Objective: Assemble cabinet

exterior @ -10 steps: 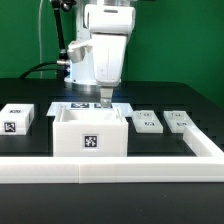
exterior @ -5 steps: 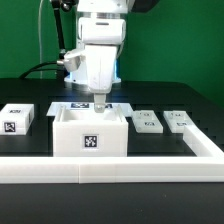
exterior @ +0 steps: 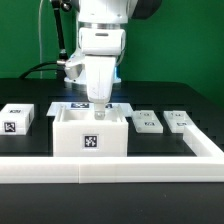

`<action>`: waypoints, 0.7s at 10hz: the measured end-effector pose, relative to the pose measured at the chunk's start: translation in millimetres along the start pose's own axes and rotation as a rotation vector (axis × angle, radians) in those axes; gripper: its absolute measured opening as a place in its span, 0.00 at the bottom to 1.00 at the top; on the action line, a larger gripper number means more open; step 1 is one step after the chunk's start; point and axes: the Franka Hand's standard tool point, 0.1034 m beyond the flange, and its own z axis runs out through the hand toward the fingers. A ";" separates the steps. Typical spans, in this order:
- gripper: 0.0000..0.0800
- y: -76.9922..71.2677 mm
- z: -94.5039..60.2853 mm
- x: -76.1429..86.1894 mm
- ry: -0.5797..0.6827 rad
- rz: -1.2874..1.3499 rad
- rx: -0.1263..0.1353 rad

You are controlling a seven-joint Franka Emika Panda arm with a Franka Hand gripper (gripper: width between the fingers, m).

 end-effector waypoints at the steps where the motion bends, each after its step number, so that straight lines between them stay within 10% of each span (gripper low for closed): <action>1: 1.00 0.0 0.0 -0.1 0.000 0.000 0.000; 7: 1.00 -10.3 2.1 3.1 0.004 -0.029 -0.033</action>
Offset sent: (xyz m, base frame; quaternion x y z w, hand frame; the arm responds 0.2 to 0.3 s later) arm -0.0256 0.0120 -0.0136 0.0014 0.0371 0.0017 0.9993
